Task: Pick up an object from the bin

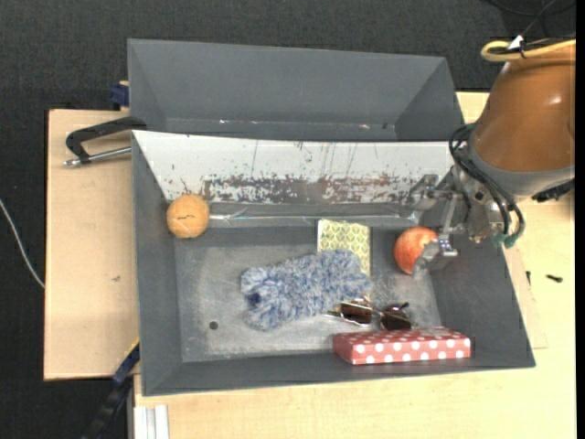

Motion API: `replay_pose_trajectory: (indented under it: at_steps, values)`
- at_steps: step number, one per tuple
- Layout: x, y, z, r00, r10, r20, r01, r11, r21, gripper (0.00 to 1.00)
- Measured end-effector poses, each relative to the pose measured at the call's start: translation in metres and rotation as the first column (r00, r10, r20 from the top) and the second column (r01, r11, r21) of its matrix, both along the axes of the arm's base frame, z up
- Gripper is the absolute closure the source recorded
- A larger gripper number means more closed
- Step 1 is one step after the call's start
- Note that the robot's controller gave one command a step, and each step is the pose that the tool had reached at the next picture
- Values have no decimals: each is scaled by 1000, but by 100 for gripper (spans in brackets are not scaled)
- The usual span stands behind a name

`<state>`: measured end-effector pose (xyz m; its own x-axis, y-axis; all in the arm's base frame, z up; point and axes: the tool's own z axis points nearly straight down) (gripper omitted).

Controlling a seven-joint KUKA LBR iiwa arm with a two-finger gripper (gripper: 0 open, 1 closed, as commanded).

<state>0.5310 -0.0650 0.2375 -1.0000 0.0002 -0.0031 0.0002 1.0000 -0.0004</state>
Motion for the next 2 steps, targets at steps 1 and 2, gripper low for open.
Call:
replay_pose_trajectory:
  at_steps: [1, 2]
  values:
    - [15, 3, 6, 994, -112, 0, 112, 994, 1, 0]
    - [7, 33, -64, 988, -151, -7, 151, 988, -3, 0]
